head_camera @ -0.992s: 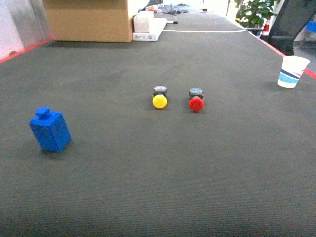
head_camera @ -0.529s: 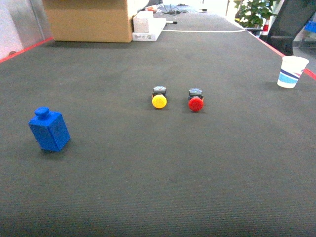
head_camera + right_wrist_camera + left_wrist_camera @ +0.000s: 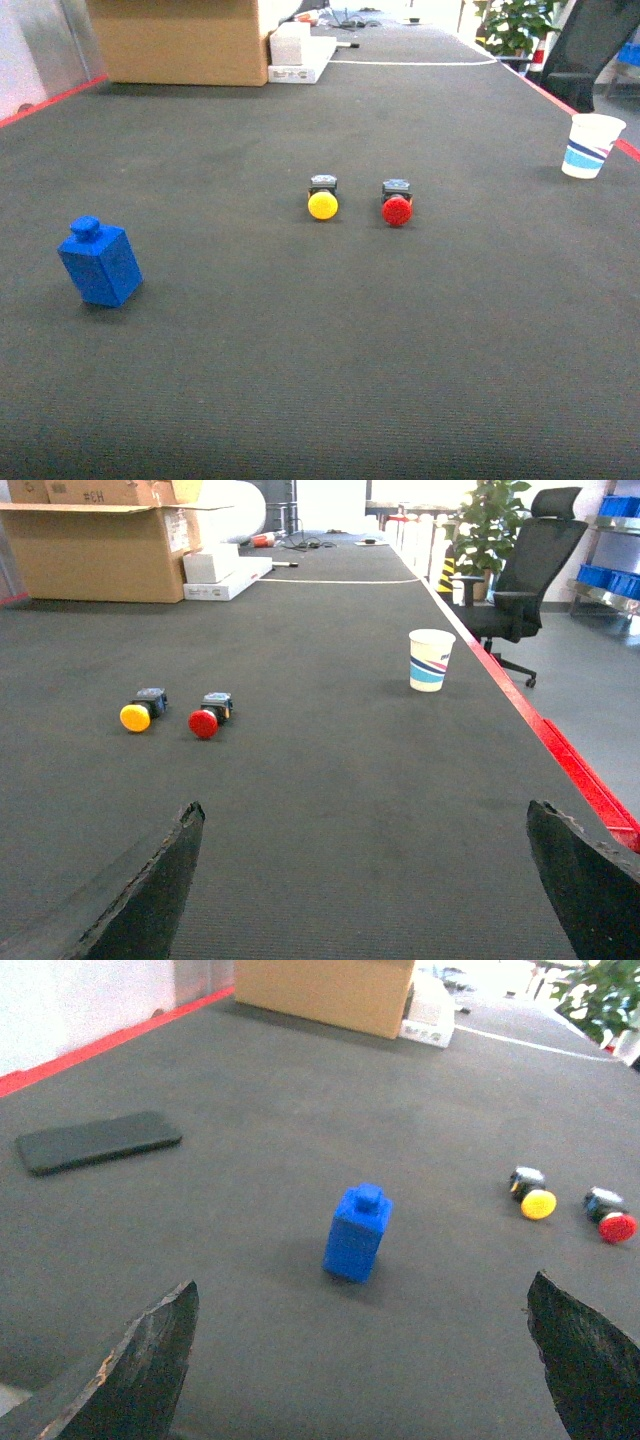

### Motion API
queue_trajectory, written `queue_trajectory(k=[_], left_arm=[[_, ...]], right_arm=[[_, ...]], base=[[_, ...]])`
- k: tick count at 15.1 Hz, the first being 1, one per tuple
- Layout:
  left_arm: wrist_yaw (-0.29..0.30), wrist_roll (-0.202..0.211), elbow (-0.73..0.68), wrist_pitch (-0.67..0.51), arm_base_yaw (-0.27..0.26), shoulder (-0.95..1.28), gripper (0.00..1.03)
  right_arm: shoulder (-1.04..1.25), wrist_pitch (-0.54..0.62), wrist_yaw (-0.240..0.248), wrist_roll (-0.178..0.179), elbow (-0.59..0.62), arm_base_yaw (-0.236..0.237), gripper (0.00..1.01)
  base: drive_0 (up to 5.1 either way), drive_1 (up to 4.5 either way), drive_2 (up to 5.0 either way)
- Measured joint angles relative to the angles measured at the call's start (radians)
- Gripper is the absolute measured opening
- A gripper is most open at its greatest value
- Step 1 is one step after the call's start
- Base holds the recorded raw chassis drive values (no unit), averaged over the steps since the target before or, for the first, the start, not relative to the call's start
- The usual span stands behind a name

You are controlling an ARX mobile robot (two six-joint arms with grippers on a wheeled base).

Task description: Pick blue part to blue bin on bottom shelf

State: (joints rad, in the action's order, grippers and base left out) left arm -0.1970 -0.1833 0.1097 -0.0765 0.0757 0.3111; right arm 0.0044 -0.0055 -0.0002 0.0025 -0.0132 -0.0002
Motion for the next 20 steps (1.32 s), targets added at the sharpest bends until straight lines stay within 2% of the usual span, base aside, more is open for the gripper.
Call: queue_trajectory(k=[2,3,4,5,7,10,12,13,14,16,19,20], left_arm=[[0.068,0.011,0.045,-0.044,-0.054,0.069,0.98],[0.124,0.02,0.095,-0.068,-0.093,0.134,0.98],[0.236,0.039,0.192,-0.106,-0.146,0.25,0.98],[0.329,0.071,0.28,-0.146,-0.169,0.37,0.98],[0.436,0.14,0.402,-0.165,-0.224,0.595,0.98],[0.572,0.234,0.662,-0.091,-0.314,0.89,0.98],[0.692,0.272,0.819,0.009,-0.315,1.058,0.98],[0.712,0.286,0.868,0.029,-0.316,1.137,0.98],[0.705,0.299,0.926,0.058,-0.325,1.211,0.98],[0.707,0.336,1.012,0.188,-0.324,1.31,0.98],[0.804,0.425,1.11,0.408,-0.274,1.388,0.98],[0.792,0.457,1.154,0.448,-0.267,1.411,0.98]], right_arm=[[0.0,0.0,0.0,0.0,0.0,0.0,0.98],[0.0,0.0,0.0,0.0,0.0,0.0,0.98],[0.0,0.0,0.0,0.0,0.0,0.0,0.98],[0.0,0.0,0.0,0.0,0.0,0.0,0.98],[0.0,0.0,0.0,0.0,0.0,0.0,0.98],[0.0,0.0,0.0,0.0,0.0,0.0,0.98],[0.0,0.0,0.0,0.0,0.0,0.0,0.98],[0.0,0.0,0.0,0.0,0.0,0.0,0.98],[0.0,0.0,0.0,0.0,0.0,0.0,0.98],[0.0,0.0,0.0,0.0,0.0,0.0,0.98],[0.0,0.0,0.0,0.0,0.0,0.0,0.98],[0.0,0.0,0.0,0.0,0.0,0.0,0.98]], base=[[0.0,0.0,0.0],[0.0,0.0,0.0],[0.0,0.0,0.0],[0.0,0.0,0.0],[0.0,0.0,0.0],[0.0,0.0,0.0],[0.0,0.0,0.0],[0.0,0.0,0.0],[0.0,0.0,0.0],[0.0,0.0,0.0],[0.0,0.0,0.0],[0.0,0.0,0.0]])
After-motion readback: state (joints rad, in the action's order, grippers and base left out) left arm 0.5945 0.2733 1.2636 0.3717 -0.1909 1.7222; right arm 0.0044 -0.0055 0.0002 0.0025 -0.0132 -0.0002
